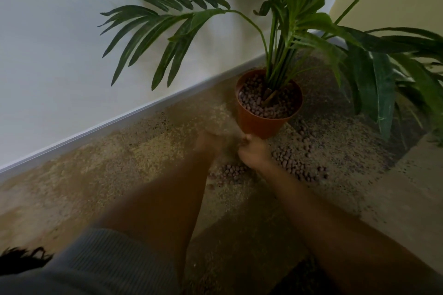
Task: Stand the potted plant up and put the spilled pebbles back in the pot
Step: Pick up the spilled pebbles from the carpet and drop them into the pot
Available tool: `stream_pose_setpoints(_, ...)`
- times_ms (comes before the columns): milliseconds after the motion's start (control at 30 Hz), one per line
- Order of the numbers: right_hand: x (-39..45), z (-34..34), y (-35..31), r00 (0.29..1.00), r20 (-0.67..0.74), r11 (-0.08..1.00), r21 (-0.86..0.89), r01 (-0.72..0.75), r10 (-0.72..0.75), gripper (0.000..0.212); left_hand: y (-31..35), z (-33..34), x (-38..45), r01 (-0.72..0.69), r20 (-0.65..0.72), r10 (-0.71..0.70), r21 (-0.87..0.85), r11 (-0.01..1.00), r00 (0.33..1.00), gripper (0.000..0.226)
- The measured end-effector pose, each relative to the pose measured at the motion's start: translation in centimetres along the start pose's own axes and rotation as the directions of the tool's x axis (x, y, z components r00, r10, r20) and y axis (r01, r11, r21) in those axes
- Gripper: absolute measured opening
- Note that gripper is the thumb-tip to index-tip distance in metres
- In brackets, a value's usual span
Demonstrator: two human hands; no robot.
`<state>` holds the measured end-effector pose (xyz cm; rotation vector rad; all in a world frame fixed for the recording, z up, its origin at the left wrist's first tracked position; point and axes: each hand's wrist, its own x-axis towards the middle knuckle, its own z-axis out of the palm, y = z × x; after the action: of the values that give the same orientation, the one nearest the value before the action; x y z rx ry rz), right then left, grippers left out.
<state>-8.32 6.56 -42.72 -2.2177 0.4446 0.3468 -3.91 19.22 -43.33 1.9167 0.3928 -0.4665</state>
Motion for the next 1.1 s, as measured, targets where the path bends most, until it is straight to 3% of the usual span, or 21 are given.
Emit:
stream_pose_setpoints(67,0.8,0.7,1.8,0.997,0.041,0.96,-0.269,0.076,-0.067,0.049,-1.2,0.0,-0.3,-0.119,0.096,0.091,0.347,0.93,0.991,0.013)
stream_pose_setpoints(133,1.5,1.4,3.3,0.991,0.072,0.916,-0.379,0.129,-0.109,0.058,-2.6,0.1,-0.1,-0.149,0.12,0.1,0.541,0.828,0.988,0.022)
stream_pose_setpoints(267,2.2,1.7,4.0,0.986,0.113,0.842,-0.513,0.166,-0.126,0.064,-4.0,0.0,1.0,-0.129,0.109,0.079,0.613,0.78,0.991,0.052)
stream_pose_setpoints(367,2.9,1.8,4.2,0.983,0.143,0.795,-0.58,0.177,-0.114,0.064,-4.3,0.1,2.1,-0.201,0.141,0.144,0.69,0.695,0.98,0.065)
stream_pose_setpoints(533,3.3,2.4,4.2,0.966,0.197,0.717,-0.649,0.256,-0.166,0.057,-3.3,0.9,3.9,-0.444,0.331,0.313,0.784,0.434,0.89,0.074)
stream_pose_setpoints(733,3.7,2.8,4.9,0.953,0.197,0.666,-0.682,0.302,-0.23,0.05,-3.3,3.0,5.6,-0.492,0.409,0.3,0.815,0.305,0.862,0.065)
stream_pose_setpoints(967,4.1,2.8,6.0,0.941,0.145,0.71,-0.623,0.327,-0.305,0.045,-4.2,2.7,5.3,-0.423,0.276,0.379,0.816,0.393,0.883,0.03)
stream_pose_setpoints(1100,3.6,3.0,6.3,0.936,0.131,0.732,-0.592,0.337,-0.325,0.043,-5.5,1.8,5.2,-0.449,0.267,0.406,0.762,0.466,0.874,0.027)
